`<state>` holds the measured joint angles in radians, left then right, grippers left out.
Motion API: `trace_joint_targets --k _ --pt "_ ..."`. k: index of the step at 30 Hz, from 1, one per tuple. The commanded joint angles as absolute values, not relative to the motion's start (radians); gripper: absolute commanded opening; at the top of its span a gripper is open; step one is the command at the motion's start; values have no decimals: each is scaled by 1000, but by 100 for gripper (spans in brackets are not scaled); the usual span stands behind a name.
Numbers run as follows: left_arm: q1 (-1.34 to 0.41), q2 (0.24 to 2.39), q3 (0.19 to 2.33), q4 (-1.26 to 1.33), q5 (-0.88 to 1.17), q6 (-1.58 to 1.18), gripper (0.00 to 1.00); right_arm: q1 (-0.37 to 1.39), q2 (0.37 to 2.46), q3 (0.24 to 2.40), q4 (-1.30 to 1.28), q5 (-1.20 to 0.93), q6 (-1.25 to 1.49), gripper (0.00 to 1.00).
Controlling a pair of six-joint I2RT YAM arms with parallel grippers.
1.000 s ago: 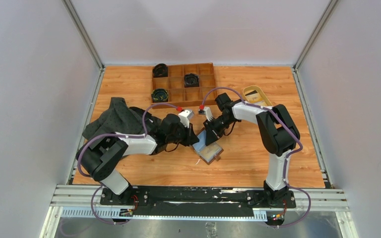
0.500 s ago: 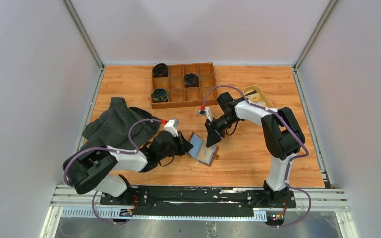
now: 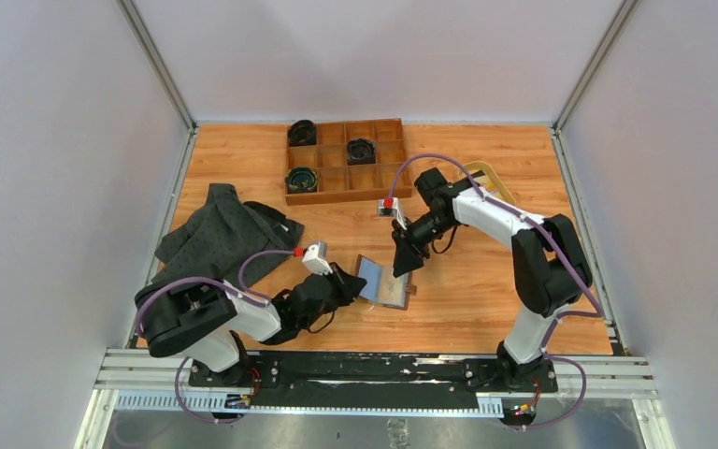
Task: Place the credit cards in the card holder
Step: Open the card holder at the center of the board.
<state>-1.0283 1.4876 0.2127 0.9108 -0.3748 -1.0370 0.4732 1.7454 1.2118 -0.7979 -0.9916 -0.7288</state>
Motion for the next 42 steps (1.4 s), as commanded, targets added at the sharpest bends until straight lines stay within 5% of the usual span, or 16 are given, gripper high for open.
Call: trace_joint_targets --k 1,21,33,42 --pt "-1079 1504 211 974 -529 -1067 0 459 1741 1207 -840 -973 -769 37" --pt "-1172 1613 175 1097 -700 -1173 0 479 1900 1229 -801 -856 -652 28" --pt "-1172 1453 139 950 -757 -1113 57 479 1886 1231 -791 -860 -649 26" --pt "-1172 1261 144 807 -755 -967 68 479 1850 1244 -849 -979 -713 27"
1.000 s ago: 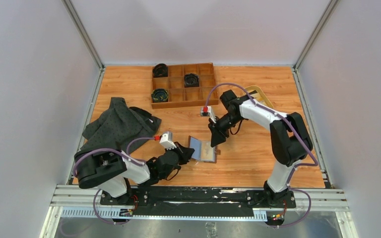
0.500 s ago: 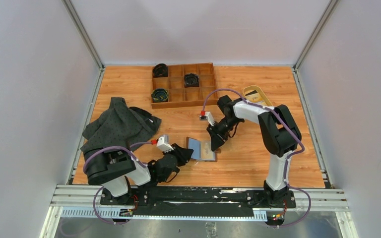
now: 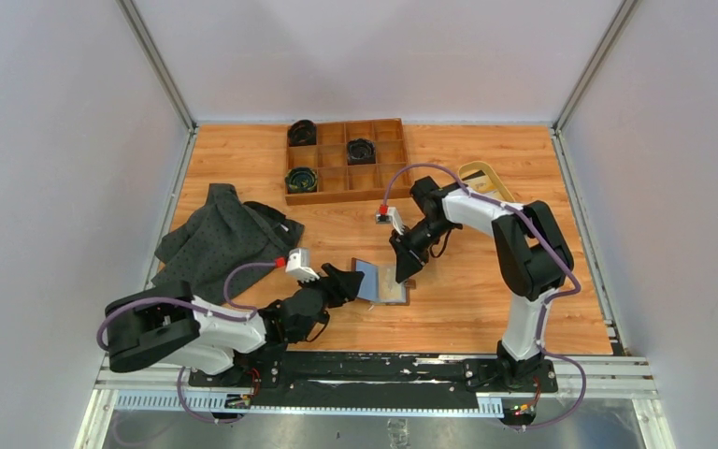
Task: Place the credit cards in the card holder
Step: Open the card holder at the center of the board, then pick up the credit card from the storage box.
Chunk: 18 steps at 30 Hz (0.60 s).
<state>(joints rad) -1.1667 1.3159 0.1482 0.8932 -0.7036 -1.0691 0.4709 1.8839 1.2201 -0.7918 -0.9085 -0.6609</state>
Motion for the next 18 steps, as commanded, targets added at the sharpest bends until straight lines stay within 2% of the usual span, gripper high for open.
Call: trace_joint_targets --k 1,6,9,12,13,18 --pt "-1172 1243 143 798 -751 -944 68 479 1847 1245 -856 -987 -719 27" --pt "-1172 1129 138 730 -742 -808 72 479 1829 1248 -873 -1006 -740 28" --pt "-1172 1022 132 697 -711 -675 81 475 1811 1256 -894 -1004 -761 28" --pt "-1171 884 141 623 -665 -516 98 458 1759 1257 -900 -986 -775 28" --pt "-1171 839 149 587 -654 -464 100 447 1736 1255 -900 -977 -778 29" --pt "-1148 649 237 379 -589 -252 100 325 1609 1257 -896 -952 -787 31"
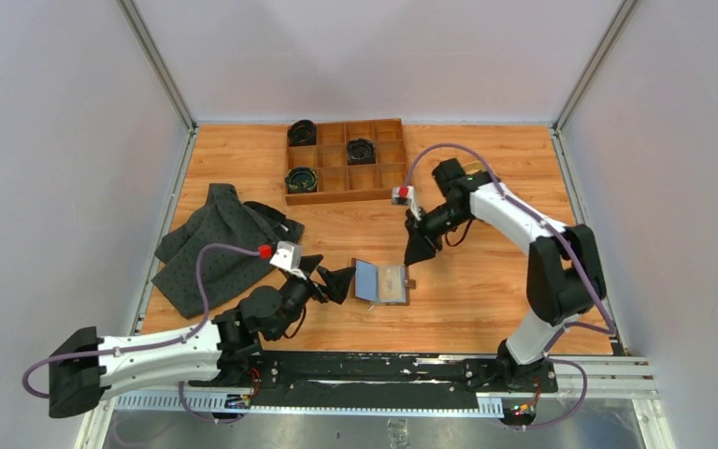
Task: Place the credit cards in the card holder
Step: Pick up the credit card from the storage box.
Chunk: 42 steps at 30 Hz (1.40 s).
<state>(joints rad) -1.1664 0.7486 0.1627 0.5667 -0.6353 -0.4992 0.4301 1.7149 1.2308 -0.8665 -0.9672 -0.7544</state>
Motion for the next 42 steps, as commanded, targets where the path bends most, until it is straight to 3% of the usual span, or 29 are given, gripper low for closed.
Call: trace_joint_targets --k 1,5,9,11,18,29,42 --pt "-1132 625 256 344 -571 -222 100 291 1582 1258 -892 -953 -787 31" --pt "-1006 590 339 208 -405 -204 100 150 1488 1244 -832 -941 -765 40" --pt "-813 659 463 95 -133 -240 100 33 1466 1255 -734 -796 -698 63" --pt "-757 719 551 21 -37 -236 100 -19 1505 1293 -723 -711 -707 66" --pt "-730 924 864 -346 -11 -30 100 -92 1746 1446 -741 -578 -791 70" --pt "-729 867 779 -434 -154 69 100 -80 1963 1520 -722 -444 -713 67" --pt "-729 840 764 -436 -162 68 100 37 1690 1130 -792 -569 -729 60"
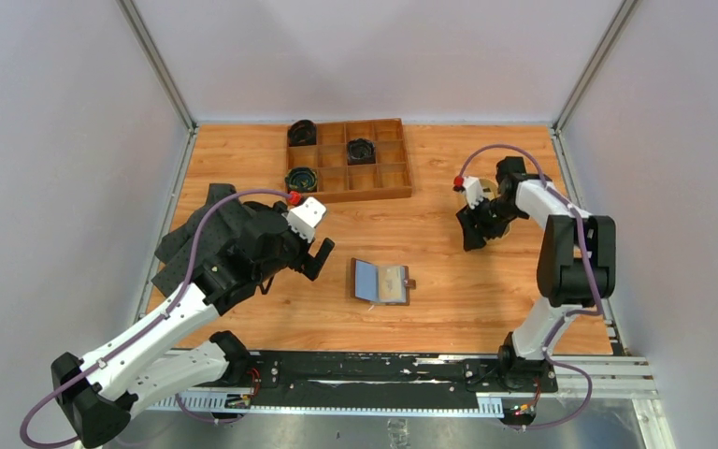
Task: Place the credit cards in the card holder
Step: Pick up the credit card from the storage box.
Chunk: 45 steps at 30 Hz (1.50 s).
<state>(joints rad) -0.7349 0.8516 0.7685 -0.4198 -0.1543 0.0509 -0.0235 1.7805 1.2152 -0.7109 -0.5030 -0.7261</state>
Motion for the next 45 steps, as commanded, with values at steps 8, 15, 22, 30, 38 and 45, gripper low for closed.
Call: trace_joint_targets --k 8,15,22,30,38,45 --pt "-728 839 760 -437 -173 70 100 113 1547 1103 -942 -736 -767 62" --pt "-729 828 756 -432 -169 74 100 52 1470 1235 -942 -623 -915 67" --pt "-728 812 747 -431 -175 79 100 -15 1585 1305 -847 -603 -1212 69" --pt "-729 811 743 -427 -166 80 100 -32 1808 1438 -836 -558 -1286 67" --pt "-729 813 741 -427 -162 84 100 -31 1940 1515 -817 -501 -1195 61" --pt "-729 813 741 -427 -160 84 100 -31 1976 1498 -809 -475 -1200 63"
